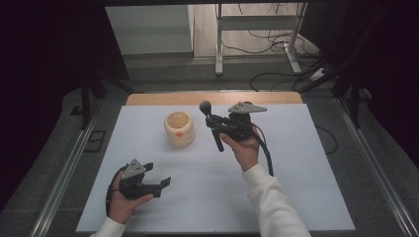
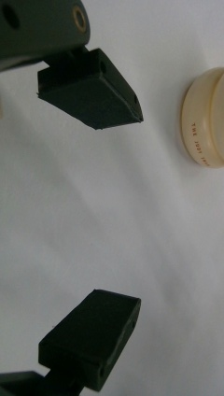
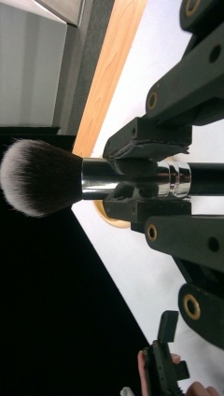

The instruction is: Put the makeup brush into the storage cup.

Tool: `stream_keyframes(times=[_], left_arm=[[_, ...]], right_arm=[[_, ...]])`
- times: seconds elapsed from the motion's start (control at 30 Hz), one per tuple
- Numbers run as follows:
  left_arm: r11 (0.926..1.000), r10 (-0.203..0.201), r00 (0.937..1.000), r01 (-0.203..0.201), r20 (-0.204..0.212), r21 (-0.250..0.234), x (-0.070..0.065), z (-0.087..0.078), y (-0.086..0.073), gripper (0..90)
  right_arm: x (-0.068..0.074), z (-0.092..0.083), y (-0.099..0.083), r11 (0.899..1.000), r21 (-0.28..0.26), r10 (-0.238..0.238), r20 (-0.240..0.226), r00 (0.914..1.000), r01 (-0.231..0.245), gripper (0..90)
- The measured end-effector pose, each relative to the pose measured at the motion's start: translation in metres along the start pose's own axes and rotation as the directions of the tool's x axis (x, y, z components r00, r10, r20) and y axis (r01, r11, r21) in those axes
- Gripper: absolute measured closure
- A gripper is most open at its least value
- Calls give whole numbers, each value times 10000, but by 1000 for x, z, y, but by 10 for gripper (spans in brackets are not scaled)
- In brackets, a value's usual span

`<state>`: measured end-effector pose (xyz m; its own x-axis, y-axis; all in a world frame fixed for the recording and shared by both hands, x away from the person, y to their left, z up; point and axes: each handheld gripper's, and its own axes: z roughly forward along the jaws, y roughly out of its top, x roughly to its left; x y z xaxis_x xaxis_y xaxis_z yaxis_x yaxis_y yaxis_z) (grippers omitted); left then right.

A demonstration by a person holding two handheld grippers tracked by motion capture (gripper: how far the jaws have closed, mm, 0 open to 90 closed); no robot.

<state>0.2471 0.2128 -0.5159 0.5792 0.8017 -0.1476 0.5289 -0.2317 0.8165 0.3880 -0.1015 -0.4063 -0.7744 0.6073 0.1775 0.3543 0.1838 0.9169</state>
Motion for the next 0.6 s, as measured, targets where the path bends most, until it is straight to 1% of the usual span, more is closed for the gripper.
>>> stream_keyframes(times=[0.23, 0.37, 0.6], left_arm=[[10000, -1, 10000, 1, -28, 7, 2, 0, -1, 128], [10000, 17, 10000, -17, -27, 9, 2, 0, -1, 128], [10000, 17, 10000, -17, -19, 15, 2, 0, -1, 128]], right_arm=[[0, 9, 5, 9997, -224, 111, -29, 9999, -111, 714], [0, 15, 7, 9985, -403, 352, -152, 9993, -358, 714], [1, 26, 9, 9982, -475, 368, -145, 9992, -374, 713]])
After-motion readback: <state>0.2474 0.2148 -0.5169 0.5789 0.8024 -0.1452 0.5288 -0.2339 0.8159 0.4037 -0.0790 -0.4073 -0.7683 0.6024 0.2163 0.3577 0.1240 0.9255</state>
